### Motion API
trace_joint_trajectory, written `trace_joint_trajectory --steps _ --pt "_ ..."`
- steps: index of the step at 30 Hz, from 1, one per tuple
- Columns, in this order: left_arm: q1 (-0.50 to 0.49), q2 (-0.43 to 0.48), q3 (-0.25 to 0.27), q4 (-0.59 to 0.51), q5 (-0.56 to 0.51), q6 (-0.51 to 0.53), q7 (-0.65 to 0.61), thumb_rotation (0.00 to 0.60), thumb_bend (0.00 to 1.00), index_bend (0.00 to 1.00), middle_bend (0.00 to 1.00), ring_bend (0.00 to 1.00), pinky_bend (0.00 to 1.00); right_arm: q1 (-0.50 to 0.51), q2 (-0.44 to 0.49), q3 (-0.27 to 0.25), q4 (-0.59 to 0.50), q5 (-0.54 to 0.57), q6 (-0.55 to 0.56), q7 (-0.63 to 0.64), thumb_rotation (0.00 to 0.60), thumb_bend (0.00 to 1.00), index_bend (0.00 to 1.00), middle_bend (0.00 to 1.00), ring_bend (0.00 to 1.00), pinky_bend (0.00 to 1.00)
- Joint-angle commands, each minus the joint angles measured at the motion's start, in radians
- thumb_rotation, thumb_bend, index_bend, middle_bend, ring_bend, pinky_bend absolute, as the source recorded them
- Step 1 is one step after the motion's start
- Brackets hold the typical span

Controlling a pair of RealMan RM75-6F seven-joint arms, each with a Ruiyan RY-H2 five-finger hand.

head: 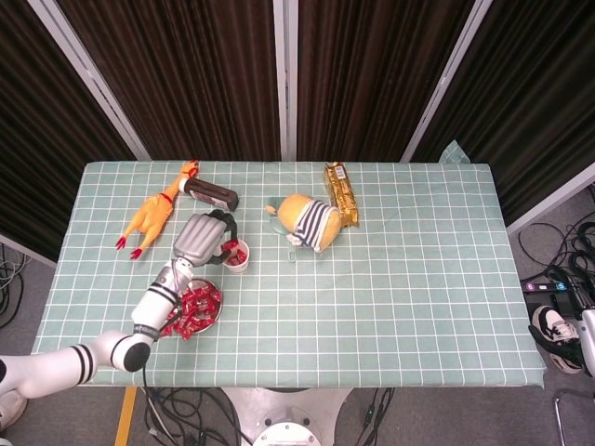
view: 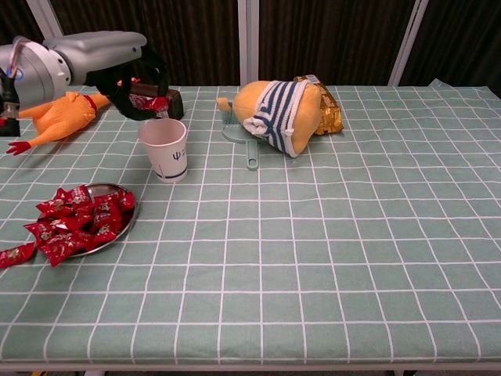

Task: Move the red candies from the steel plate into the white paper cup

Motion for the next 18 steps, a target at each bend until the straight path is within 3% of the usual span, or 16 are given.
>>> trace_joint_trajectory --steps 1,5,10,18 --pt "-0.018 -0.012 0.01 0.012 -0.039 -0.022 0.039 0.6 0.4 0.59 0.4 0.26 0.46 -0.001 -0.002 0.0 0.005 0.0 -0.001 0.005 0.6 0.15 0.08 0.2 0.05 0.2" --pt "-0.026 0.002 0.022 -0.004 -0.093 -0.044 0.075 0.6 0.39 0.52 0.35 0.23 0.43 0.001 -0.004 0.0 0.01 0.0 -0.003 0.011 0.6 0.15 0.08 0.2 0.05 0.21" --pt "-0.011 0.032 0.018 -0.058 -0.082 -0.02 0.041 0.6 0.37 0.31 0.27 0.17 0.41 0.003 -0.007 0.002 0.012 -0.002 -0.006 0.012 0.6 0.15 0.08 0.2 0.05 0.21" --pt "0.077 0.141 0.049 -0.183 0.027 0.1 -0.031 0.6 0.33 0.3 0.26 0.17 0.41 0.008 -0.008 0.005 0.012 -0.01 -0.004 0.018 0.6 0.16 0.08 0.2 0.05 0.21"
